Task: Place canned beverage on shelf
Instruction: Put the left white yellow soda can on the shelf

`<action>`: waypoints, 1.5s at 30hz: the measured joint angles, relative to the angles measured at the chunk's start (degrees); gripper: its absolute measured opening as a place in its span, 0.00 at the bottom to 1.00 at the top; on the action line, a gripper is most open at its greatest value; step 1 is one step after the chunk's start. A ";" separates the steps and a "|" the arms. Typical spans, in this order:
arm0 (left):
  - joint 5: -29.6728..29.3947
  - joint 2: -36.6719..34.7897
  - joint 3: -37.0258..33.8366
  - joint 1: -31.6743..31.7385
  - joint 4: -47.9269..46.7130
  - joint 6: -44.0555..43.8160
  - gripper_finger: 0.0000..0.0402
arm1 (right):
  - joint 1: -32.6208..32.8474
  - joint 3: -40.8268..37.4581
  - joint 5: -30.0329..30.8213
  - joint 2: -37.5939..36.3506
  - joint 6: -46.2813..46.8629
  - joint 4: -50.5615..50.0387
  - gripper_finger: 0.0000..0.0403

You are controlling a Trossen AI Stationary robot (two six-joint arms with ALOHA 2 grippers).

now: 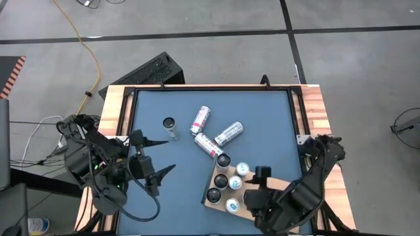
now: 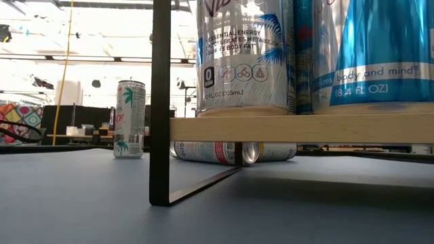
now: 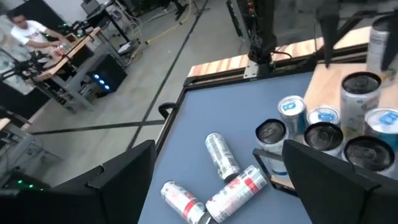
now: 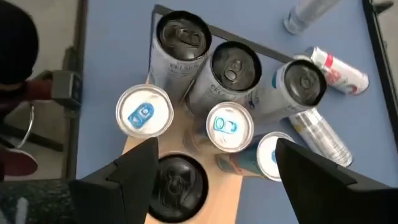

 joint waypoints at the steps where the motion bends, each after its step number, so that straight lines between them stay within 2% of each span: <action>1: -0.57 0.00 0.00 0.04 -0.35 -0.55 0.84 | -0.40 0.00 -0.13 0.34 1.27 -0.01 0.76; 5: -2.41 0.00 0.00 0.06 -0.72 -3.44 0.84 | -2.22 0.01 -0.75 0.18 13.84 -0.09 0.76; 8: -2.31 0.00 0.00 0.10 -0.80 -3.72 0.84 | -3.38 0.02 -3.98 0.24 22.41 -0.04 0.76; 16: -0.32 0.04 0.00 0.08 -4.67 -5.49 0.84 | -3.23 0.00 -13.85 0.26 35.38 -0.04 0.76; 23: -0.33 0.04 0.00 0.08 -8.71 -9.41 0.84 | -3.21 -0.11 -13.74 0.26 39.53 0.00 0.76; 32: -0.33 0.04 0.00 0.08 -9.49 -9.67 0.84 | -3.23 -6.93 -21.98 0.28 40.95 -0.11 0.76; 45: -0.32 0.04 0.00 0.08 -9.46 -9.74 0.84 | -4.45 -6.95 -21.87 0.26 38.83 -0.07 0.76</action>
